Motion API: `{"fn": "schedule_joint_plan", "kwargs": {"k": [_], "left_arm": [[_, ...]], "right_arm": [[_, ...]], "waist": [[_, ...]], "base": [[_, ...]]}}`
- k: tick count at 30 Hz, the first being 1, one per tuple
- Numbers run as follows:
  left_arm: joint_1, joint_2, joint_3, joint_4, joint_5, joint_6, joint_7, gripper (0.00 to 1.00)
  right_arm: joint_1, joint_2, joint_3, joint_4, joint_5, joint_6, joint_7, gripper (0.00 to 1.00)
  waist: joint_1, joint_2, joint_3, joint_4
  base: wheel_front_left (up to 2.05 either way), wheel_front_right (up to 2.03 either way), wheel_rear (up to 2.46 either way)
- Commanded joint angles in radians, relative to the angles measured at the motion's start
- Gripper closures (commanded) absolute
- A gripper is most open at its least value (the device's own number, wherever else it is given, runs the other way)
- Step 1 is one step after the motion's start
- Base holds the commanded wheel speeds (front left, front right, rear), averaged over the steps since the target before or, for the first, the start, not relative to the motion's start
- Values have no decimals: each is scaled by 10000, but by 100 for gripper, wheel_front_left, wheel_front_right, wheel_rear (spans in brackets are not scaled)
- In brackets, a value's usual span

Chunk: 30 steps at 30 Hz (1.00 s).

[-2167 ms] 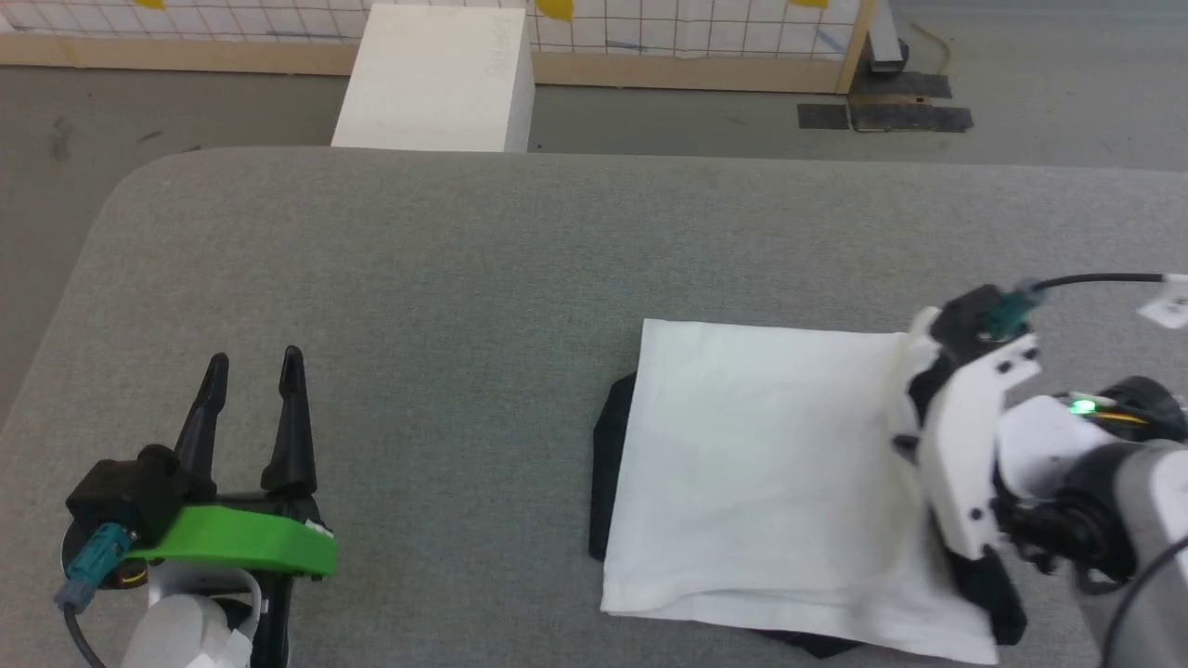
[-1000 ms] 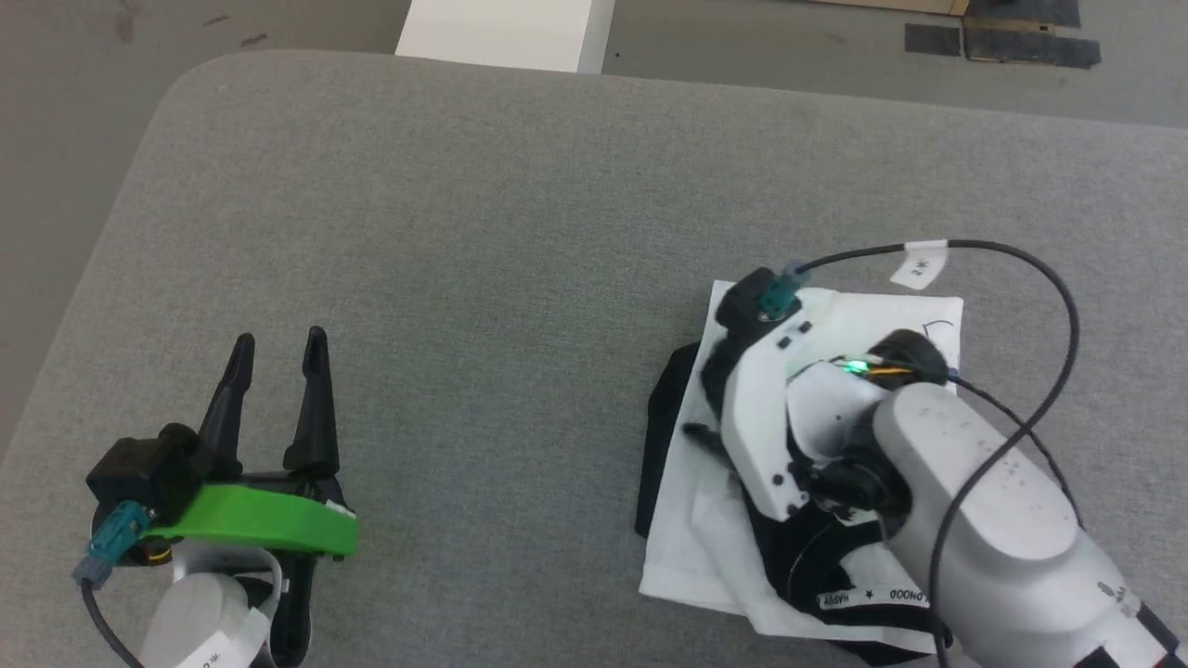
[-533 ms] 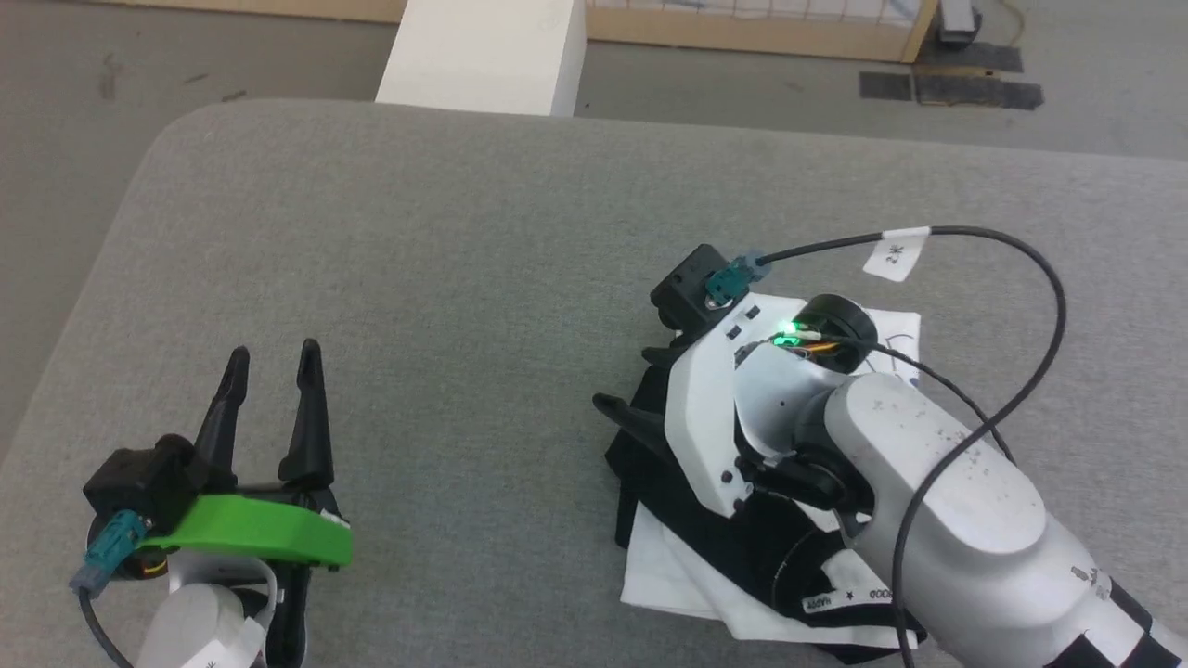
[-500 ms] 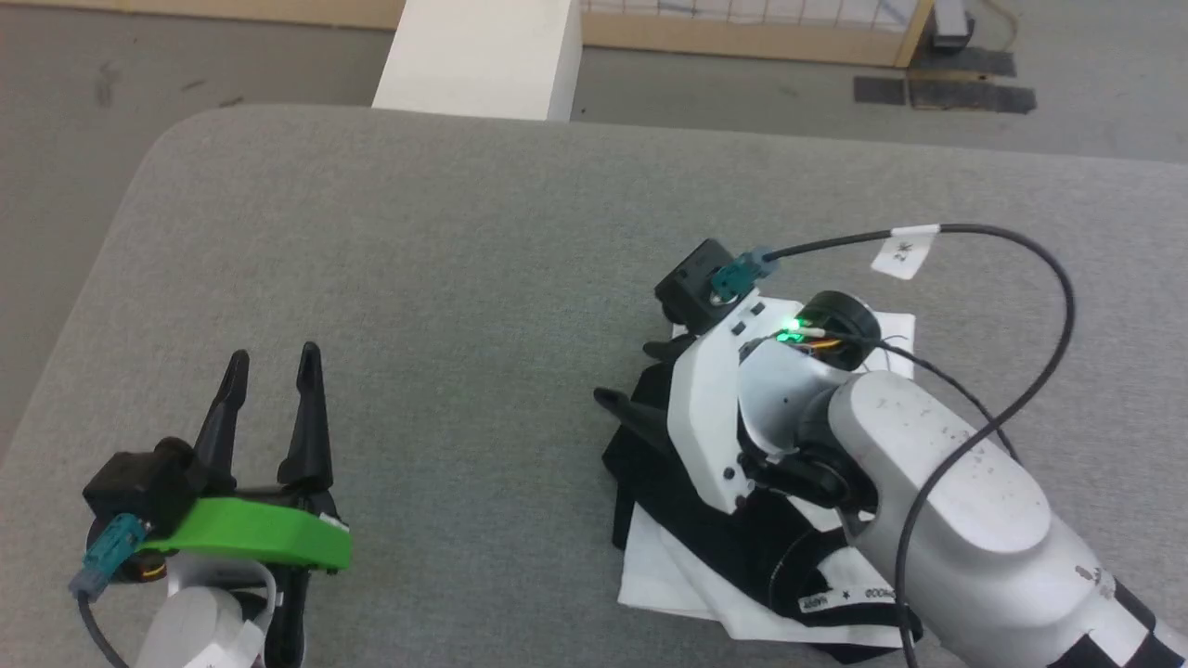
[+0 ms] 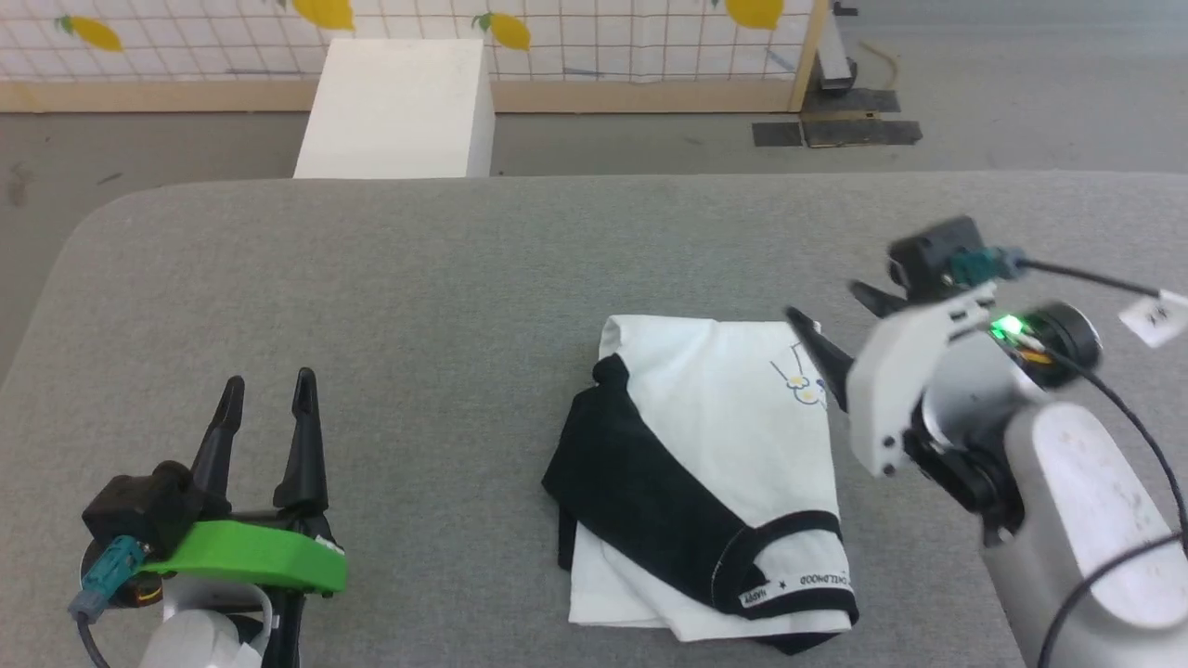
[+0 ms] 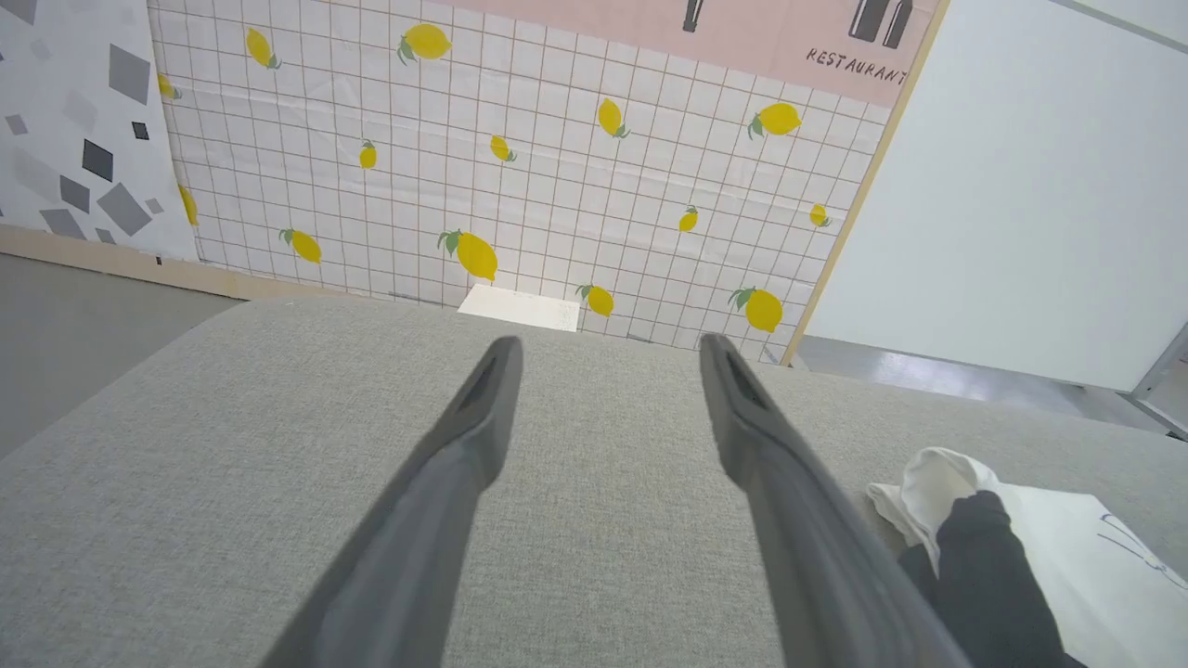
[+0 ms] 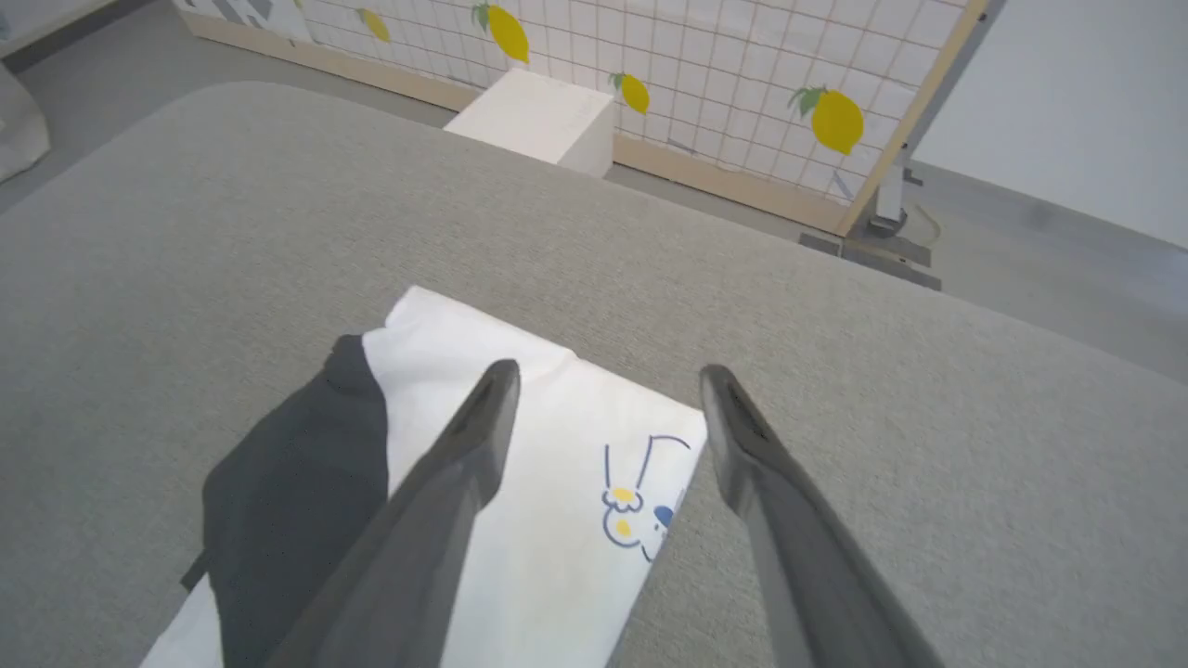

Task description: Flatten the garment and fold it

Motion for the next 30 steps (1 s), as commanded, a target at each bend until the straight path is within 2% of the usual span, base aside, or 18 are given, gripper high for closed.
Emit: {"fn": "schedule_joint_plan", "kwargs": {"k": [1, 7, 13, 30], "left_arm": [[99, 22, -13, -49, 123, -65, -38, 0], [-18, 49, -102, -66, 68, -66, -38, 0], [-217, 78, -218, -40, -13, -68, -38, 0], [-459, 120, -319, 151, -177, -70, -38, 0]], "right_arm": [[435, 199, -317, -151, -403, -13, 153, 0], [1758, 899, -1344, -419, -1513, -13, 874, 0], [2145, 1337, -1843, 116, -2093, -13, 993, 0], [2107, 1441, -1164, 1898, -1340, -13, 1011, 0]], "waist": [[0, -1, -35, -127], [0, -1, 294, -78], [0, -1, 677, 118], [0, -1, 978, 405]], "base": [[0, 0, 0], [0, 0, 0], [0, 0, 0], [0, 0, 0]]}}
